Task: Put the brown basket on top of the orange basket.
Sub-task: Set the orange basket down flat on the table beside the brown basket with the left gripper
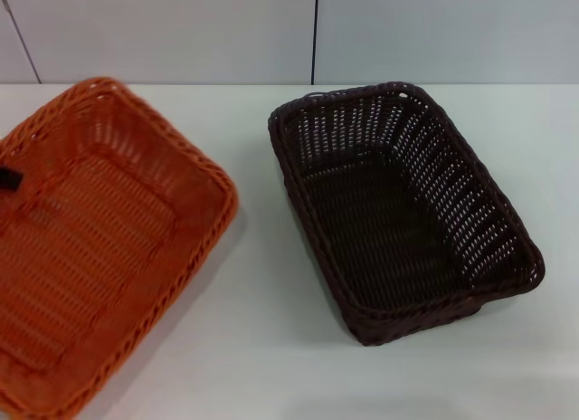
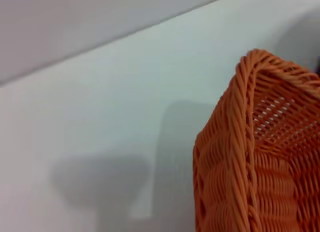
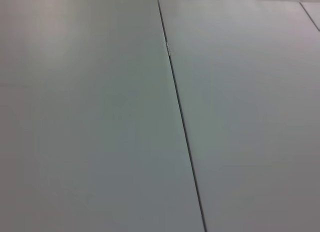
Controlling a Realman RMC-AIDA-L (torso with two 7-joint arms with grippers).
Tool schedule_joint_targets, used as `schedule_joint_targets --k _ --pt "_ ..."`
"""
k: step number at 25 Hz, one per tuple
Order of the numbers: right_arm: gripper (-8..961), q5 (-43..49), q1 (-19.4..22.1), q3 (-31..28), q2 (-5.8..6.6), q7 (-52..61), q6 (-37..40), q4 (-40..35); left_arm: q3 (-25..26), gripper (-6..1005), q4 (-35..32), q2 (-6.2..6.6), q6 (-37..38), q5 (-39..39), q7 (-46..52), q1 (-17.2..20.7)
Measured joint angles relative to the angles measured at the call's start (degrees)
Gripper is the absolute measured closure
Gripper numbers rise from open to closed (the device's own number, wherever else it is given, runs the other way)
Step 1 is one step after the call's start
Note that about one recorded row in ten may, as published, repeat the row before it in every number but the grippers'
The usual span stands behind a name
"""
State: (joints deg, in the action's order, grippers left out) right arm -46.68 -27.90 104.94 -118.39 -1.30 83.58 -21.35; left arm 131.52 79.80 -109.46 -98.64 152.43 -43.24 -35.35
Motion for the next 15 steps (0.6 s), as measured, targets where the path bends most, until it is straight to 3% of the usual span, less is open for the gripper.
schedule_joint_targets --k 6,9,15 --pt "242 0.0 0.8 -1.5 -0.15 -0.2 0.3 0.0 0.5 840 -2.6 2.27 -1.1 -2.2 -7.5 -3.3" --pt "242 0.0 1.9 -3.1 -0.39 -0.2 0.4 -0.3 0.7 840 -5.8 4.79 -2.6 -3.9 -14.3 -6.5" --pt "243 0.0 3.5 -4.5 -0.65 -0.3 0.4 -0.6 -0.3 840 -9.2 7.03 -2.8 -2.4 -20.8 -9.0"
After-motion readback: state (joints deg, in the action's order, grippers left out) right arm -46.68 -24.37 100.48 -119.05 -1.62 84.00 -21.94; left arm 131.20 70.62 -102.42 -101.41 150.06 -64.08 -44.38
